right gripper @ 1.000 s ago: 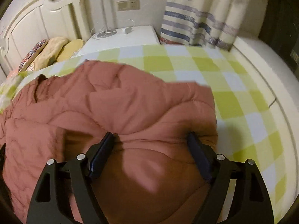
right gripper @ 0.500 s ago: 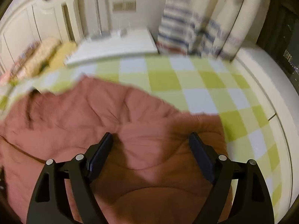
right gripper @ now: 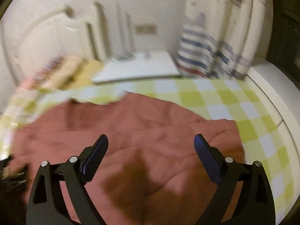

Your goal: Fold large clothes

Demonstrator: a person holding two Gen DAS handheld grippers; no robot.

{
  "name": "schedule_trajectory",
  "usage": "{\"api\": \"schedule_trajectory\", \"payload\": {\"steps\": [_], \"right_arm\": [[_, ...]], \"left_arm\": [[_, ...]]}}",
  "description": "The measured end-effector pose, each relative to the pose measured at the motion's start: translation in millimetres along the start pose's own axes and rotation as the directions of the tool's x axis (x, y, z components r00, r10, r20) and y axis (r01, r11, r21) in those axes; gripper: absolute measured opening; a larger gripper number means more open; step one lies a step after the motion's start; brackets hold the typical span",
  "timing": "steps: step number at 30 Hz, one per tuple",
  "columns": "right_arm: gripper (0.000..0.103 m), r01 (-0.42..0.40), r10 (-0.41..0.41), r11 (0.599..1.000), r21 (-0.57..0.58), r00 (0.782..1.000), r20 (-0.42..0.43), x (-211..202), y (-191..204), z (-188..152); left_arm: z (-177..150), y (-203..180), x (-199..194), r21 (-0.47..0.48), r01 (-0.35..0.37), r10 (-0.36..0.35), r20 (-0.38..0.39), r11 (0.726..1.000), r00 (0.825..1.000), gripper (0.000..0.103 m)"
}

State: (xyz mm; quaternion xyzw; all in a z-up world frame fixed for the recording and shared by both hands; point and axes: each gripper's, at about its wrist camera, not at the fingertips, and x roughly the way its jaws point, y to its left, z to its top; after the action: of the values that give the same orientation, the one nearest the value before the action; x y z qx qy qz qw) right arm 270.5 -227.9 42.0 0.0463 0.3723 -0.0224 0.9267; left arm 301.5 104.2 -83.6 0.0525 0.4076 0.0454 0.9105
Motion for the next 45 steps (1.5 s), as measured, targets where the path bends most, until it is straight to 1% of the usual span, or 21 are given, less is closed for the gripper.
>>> {"api": "schedule_trajectory", "payload": {"steps": [2,4,6,8,11,14,16,17,19,21,22,24,29,30,32,34,37,38,39,43,45], "right_arm": [[0.090,-0.031,0.032,0.994,-0.102,0.999,0.005,-11.9,21.1,-17.5],[0.090,-0.044,0.037,0.977,-0.211,0.999,-0.037,-7.4,41.5,-37.2],[0.090,-0.017,-0.013,0.950,-0.313,0.995,-0.095,15.8,60.6,-65.4],[0.092,-0.024,-0.001,0.957,-0.291,0.996,-0.086,21.2,56.1,-67.1],[0.094,-0.068,0.041,0.974,-0.218,0.991,-0.125,29.4,42.3,-63.0],[0.094,-0.073,0.048,0.976,-0.206,0.991,-0.125,28.3,41.5,-64.0],[0.094,-0.061,0.036,0.974,-0.219,0.992,-0.118,26.9,43.5,-66.0],[0.094,-0.061,0.036,0.974,-0.219,0.992,-0.117,26.5,43.5,-66.6],[0.095,-0.068,0.043,0.975,-0.211,0.992,-0.121,24.4,45.7,-65.7],[0.095,-0.075,0.050,0.976,-0.205,0.991,-0.124,23.5,45.7,-65.6],[0.095,-0.079,0.054,0.976,-0.204,0.991,-0.125,23.8,45.5,-64.8],[0.095,-0.086,0.061,0.976,-0.200,0.990,-0.127,24.2,45.6,-64.5],[0.096,-0.098,0.073,0.978,-0.187,0.988,-0.133,25.0,44.1,-64.1],[0.096,-0.099,0.075,0.978,-0.185,0.988,-0.133,24.8,44.0,-64.2],[0.096,-0.100,0.076,0.978,-0.183,0.988,-0.133,24.8,43.9,-64.3],[0.096,-0.102,0.078,0.978,-0.182,0.988,-0.133,24.9,43.2,-64.3],[0.096,-0.102,0.078,0.978,-0.183,0.988,-0.133,24.8,42.6,-64.3],[0.096,-0.102,0.078,0.978,-0.182,0.988,-0.134,24.9,42.2,-64.3],[0.096,-0.102,0.078,0.978,-0.180,0.988,-0.135,25.4,41.8,-64.7],[0.096,-0.114,0.093,0.981,-0.155,0.986,-0.138,20.9,36.3,-62.3],[0.096,-0.103,0.090,0.989,-0.104,0.988,-0.123,1.8,26.8,-62.0]], "left_arm": [[0.0,0.1,0.3,0.001,-0.001,0.001,-0.001,1.000,1.000,0.101],[-0.2,-0.4,-0.3,0.003,-0.006,0.006,0.000,1.000,1.000,0.101],[-0.1,-1.1,-1.4,0.008,-0.014,0.014,0.003,1.000,1.000,0.101],[0.4,-4.0,-2.8,0.022,-0.032,0.032,0.005,0.999,0.999,0.101],[5.5,-9.0,-12.9,0.051,-0.072,0.071,0.007,0.996,0.997,0.101],[22.0,-1.5,-30.7,0.007,0.014,-0.014,0.034,1.000,0.999,0.101],[37.1,8.1,-35.7,-0.029,0.026,-0.024,0.067,0.999,0.997,0.101],[47.4,15.9,-28.6,-0.052,0.028,-0.025,0.057,0.998,0.998,0.101],[60.9,33.4,4.7,-0.103,0.052,-0.056,-0.034,0.993,0.998,0.101],[62.6,43.4,41.5,-0.141,0.082,-0.100,-0.129,0.987,0.987,0.101],[59.8,45.8,57.0,-0.154,0.115,-0.137,-0.146,0.981,0.980,0.101],[60.3,43.2,56.9,-0.132,0.109,-0.123,-0.105,0.985,0.987,0.101],[54.6,31.6,30.5,-0.087,0.014,-0.017,-0.032,0.996,0.999,0.100],[51.0,29.9,12.7,-0.102,0.015,-0.014,0.013,0.995,1.000,0.100],[39.8,22.3,-20.9,-0.129,0.082,-0.071,0.088,0.988,0.994,0.101],[28.0,6.3,-40.4,-0.101,0.107,-0.095,0.119,0.989,0.988,0.101],[4.2,-32.5,-28.1,0.016,0.085,-0.085,0.069,0.996,0.994,0.101],[-2.8,-45.5,-12.2,0.065,0.044,-0.046,0.015,0.997,0.999,0.101],[-0.3,-48.0,-10.5,0.076,0.037,-0.038,0.005,0.996,0.999,0.101],[6.8,-37.7,-7.4,0.021,0.077,-0.076,-0.021,0.997,0.997,0.101],[2.4,-31.8,-28.4,0.014,0.049,-0.049,0.015,0.999,0.999,0.101]]}}
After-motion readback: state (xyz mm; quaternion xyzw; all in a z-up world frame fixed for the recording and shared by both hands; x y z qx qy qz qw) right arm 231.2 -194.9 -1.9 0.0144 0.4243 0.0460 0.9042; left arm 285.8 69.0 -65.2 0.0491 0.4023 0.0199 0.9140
